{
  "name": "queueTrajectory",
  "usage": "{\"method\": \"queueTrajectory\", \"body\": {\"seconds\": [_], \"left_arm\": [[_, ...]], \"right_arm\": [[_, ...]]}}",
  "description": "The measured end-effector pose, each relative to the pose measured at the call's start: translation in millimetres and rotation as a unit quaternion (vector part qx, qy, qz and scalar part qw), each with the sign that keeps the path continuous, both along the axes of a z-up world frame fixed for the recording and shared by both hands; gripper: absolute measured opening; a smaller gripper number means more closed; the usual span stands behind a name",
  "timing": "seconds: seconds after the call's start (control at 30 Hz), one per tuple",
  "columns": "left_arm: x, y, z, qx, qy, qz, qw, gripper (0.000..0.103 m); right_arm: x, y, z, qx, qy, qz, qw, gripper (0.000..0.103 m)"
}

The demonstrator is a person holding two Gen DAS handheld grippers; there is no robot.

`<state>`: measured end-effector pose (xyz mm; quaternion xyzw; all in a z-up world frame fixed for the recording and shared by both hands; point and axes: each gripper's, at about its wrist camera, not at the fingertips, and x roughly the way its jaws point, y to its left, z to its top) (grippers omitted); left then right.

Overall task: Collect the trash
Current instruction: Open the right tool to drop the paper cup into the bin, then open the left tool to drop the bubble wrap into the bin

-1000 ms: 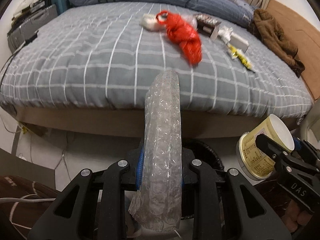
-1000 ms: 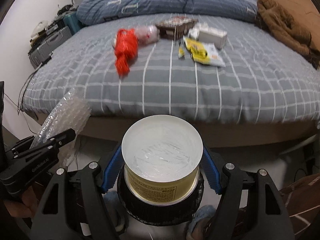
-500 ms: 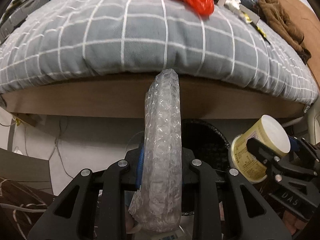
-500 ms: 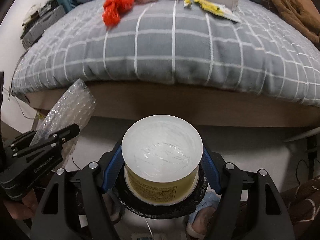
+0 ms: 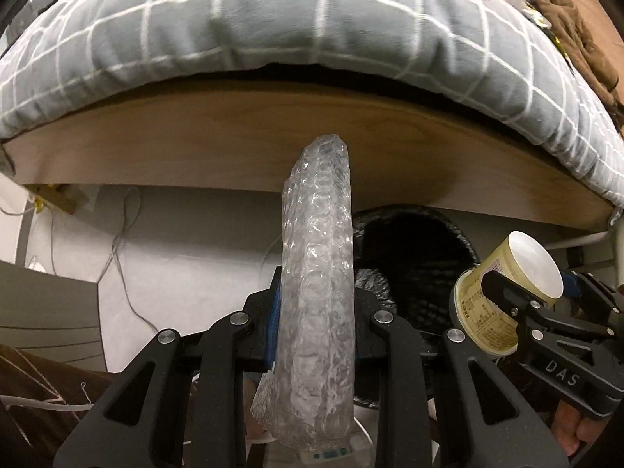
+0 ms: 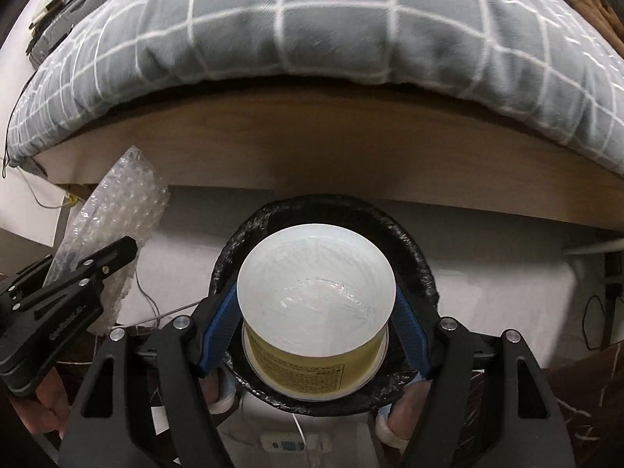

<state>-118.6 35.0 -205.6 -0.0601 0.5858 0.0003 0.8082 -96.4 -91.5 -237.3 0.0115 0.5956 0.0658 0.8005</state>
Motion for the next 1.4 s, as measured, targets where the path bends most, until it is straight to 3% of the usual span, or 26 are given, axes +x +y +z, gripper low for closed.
{"method": "queueTrajectory", "body": {"seconds": [0.27,0.33,0.57,1.0,1.3,1.4], "left_arm": [[-6.2,-4.1,-6.0,0.003,0.005,-0.003,1.0,0.025],[-6.4,-10.4,-7.0,0.003,0.004,-0.008,1.0,0.025],[7.2,-41.8,-11.4,-0.002,0.01,-0.039,0.9992,0.025],[13.8,-119.8,-18.8,-0.007,0.016,-0.103,0.9945,0.025],[11.4,-146.3,-18.1,-0.009,0.017,-0.133,0.9909,0.025],[10.0,-149.9,-17.6,-0.001,0.014,-0.137,0.9904,0.03]], "right_arm": [[3.3,-3.5,-7.1,-0.015,0.002,-0.004,1.0,0.07],[3.7,-11.2,-6.0,-0.021,-0.001,-0.012,1.0,0.08],[-4.0,-51.8,-5.7,-0.037,-0.015,-0.05,0.998,0.092],[-25.1,-108.4,0.5,-0.055,-0.022,-0.111,0.992,0.095],[-36.0,-132.2,10.8,-0.066,-0.044,-0.131,0.988,0.095],[-37.1,-135.3,12.0,-0.069,-0.047,-0.135,0.987,0.095]]}}
